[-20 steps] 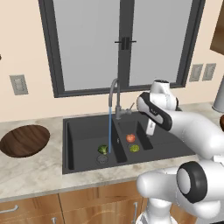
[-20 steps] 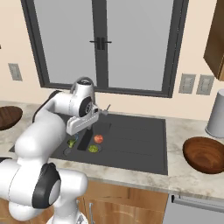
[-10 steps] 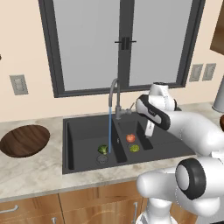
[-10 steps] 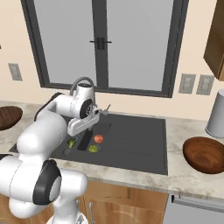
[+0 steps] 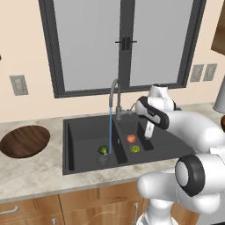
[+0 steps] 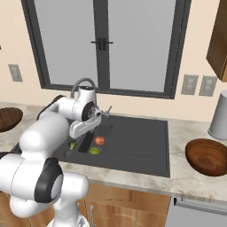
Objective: Pick the broccolis from the sink and place them in one bowl. Place the peach in the other bowl. Then turn off the sink faucet.
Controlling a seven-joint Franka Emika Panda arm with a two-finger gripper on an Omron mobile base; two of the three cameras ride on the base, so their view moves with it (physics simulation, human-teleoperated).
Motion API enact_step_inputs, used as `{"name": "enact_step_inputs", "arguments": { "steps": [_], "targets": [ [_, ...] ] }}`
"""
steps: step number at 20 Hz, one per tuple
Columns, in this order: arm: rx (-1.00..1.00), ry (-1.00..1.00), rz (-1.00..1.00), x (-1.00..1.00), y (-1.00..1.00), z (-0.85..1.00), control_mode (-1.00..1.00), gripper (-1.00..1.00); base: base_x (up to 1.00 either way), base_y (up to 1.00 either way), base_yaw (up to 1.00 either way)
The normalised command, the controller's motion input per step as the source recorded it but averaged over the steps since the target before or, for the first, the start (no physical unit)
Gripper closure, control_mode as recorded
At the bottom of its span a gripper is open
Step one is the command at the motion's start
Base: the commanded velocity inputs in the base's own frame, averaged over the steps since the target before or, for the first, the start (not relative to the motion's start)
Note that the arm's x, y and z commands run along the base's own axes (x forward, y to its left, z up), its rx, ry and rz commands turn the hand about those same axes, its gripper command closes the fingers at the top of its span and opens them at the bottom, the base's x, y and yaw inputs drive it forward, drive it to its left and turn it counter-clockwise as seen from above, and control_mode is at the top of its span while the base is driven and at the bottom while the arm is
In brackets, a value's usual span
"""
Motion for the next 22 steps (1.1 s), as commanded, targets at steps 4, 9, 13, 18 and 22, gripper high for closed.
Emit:
{"name": "enact_step_inputs", "arguments": {
  "steps": [4, 9, 13, 18, 22],
  "targets": [
    [0.00, 0.00, 0.00, 0.13, 0.00, -0.13, -1.00, -1.00, 0.00, 0.00, 0.00],
    [0.00, 0.00, 0.00, 0.16, 0.00, -0.06, -1.00, -1.00, 0.00, 0.00, 0.00],
    [0.00, 0.00, 0.00, 0.12, 0.00, -0.14, -1.00, -1.00, 0.00, 0.00, 0.00],
    [0.00, 0.00, 0.00, 0.19, 0.00, -0.20, -1.00, -1.00, 0.00, 0.00, 0.00],
    [0.00, 0.00, 0.00, 0.20, 0.00, -0.15, -1.00, -1.00, 0.00, 0.00, 0.00]
  ]
}}
